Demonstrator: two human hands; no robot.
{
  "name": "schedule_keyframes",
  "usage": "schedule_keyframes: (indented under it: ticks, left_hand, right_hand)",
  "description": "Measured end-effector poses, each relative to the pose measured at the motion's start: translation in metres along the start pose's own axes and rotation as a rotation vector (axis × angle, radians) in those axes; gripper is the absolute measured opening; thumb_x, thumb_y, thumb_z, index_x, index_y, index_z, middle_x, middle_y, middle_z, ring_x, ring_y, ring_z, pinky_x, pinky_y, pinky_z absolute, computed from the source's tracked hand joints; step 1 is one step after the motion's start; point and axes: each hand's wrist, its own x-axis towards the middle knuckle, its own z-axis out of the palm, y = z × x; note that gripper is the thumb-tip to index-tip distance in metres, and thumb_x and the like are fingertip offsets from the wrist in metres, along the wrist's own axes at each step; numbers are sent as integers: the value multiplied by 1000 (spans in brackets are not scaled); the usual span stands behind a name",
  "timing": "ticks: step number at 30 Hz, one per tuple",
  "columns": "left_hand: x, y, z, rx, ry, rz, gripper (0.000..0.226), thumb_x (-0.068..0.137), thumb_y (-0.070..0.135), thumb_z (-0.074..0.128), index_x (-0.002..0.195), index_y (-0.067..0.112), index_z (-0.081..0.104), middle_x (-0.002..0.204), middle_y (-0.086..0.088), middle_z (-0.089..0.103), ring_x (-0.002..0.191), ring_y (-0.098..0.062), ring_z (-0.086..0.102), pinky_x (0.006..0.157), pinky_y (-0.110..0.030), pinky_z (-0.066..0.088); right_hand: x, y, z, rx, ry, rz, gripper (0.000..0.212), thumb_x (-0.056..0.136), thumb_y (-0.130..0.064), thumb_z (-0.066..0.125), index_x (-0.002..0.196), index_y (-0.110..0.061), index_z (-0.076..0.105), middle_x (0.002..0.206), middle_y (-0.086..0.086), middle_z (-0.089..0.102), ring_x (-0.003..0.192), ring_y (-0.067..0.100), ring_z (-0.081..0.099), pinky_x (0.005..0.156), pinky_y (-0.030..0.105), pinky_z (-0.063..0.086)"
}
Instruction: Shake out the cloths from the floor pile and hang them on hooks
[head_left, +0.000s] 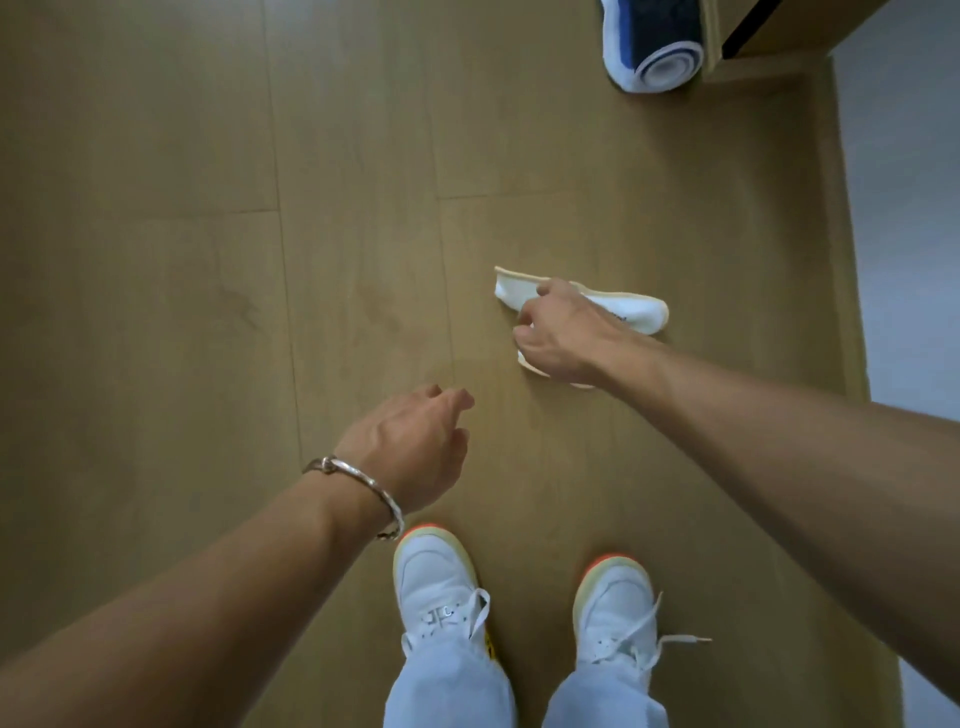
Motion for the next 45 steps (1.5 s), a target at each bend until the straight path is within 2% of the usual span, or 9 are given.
schedule_keyframes:
  ticks: [7, 9, 12, 18, 23, 26, 32, 38, 45]
  left_hand:
    - [36, -27, 42, 1, -50, -34, 41, 95, 25, 41, 136, 23, 40, 125, -3, 53, 113, -24, 53, 93, -32, 42]
    - [43, -28, 47, -19, -51, -61, 41, 95, 25, 40, 136, 24, 40, 126, -3, 53, 113, -24, 53, 93, -32, 42]
    - [40, -23, 44, -39, -62, -89, 41, 96, 25, 40, 137, 23, 40, 127, -3, 53, 115, -23, 52, 93, -31, 42]
    - [2, 5, -6, -154, -67, -172, 41, 97, 25, 41, 138, 22, 39, 130, -2, 51, 116, -19, 52, 92, -25, 42]
    - [-41, 51, -84, -218, -46, -181, 41, 95, 24, 47, 136, 20, 42, 127, -4, 54, 115, -19, 53, 88, -22, 39]
    - [-65, 89, -139, -249, -15, -145, 46, 93, 31, 53, 136, 21, 42, 130, -3, 53, 117, -19, 52, 89, -24, 39]
    - [-124, 165, -242, -330, -4, -38, 63, 81, 44, 67, 135, 22, 43, 130, 0, 50, 119, -17, 48, 95, -27, 39]
    - [-218, 231, -334, -264, 247, 37, 29, 81, 36, 67, 104, 19, 62, 116, 2, 53, 108, -17, 50, 88, -23, 38]
    - [-346, 271, -429, -35, 491, -24, 21, 84, 38, 60, 94, 19, 61, 99, 6, 60, 99, -18, 52, 82, -27, 40]
  right_hand:
    - [74, 0, 27, -11, -19, -9, 41, 99, -28, 34, 126, -6, 55, 161, 6, -2, 130, 32, 43, 97, 32, 39]
    - [82, 8, 30, -56, -72, -3, 35, 100, -24, 33, 117, -4, 56, 154, 15, 20, 117, 32, 48, 89, 32, 40]
    - [71, 16, 29, -57, -50, -53, 31, 99, -19, 35, 111, -2, 58, 103, 11, 49, 89, 24, 45, 74, 31, 34]
    - [-14, 8, -12, 240, 64, -23, 36, 93, -23, 47, 127, -12, 44, 113, 10, 57, 103, 31, 57, 82, 34, 46]
    - [-92, 8, -86, 201, -93, 38, 20, 88, -20, 55, 104, -11, 64, 101, 10, 65, 91, 27, 60, 55, 26, 38]
    - [-141, 5, -151, 179, -144, -66, 4, 89, -26, 56, 87, -22, 57, 88, 0, 58, 86, 21, 55, 56, 27, 35]
    - [-258, -9, -283, 110, -96, -250, 10, 96, -30, 49, 93, -23, 55, 82, -9, 53, 79, 13, 51, 63, 27, 38]
    - [-388, -41, -393, 97, -117, -394, 12, 97, -30, 51, 85, -32, 54, 82, -12, 55, 76, 7, 53, 66, 27, 42]
    - [-512, -75, -517, -19, -69, -488, 19, 96, -25, 53, 79, -34, 51, 83, -13, 53, 79, 7, 51, 66, 23, 39]
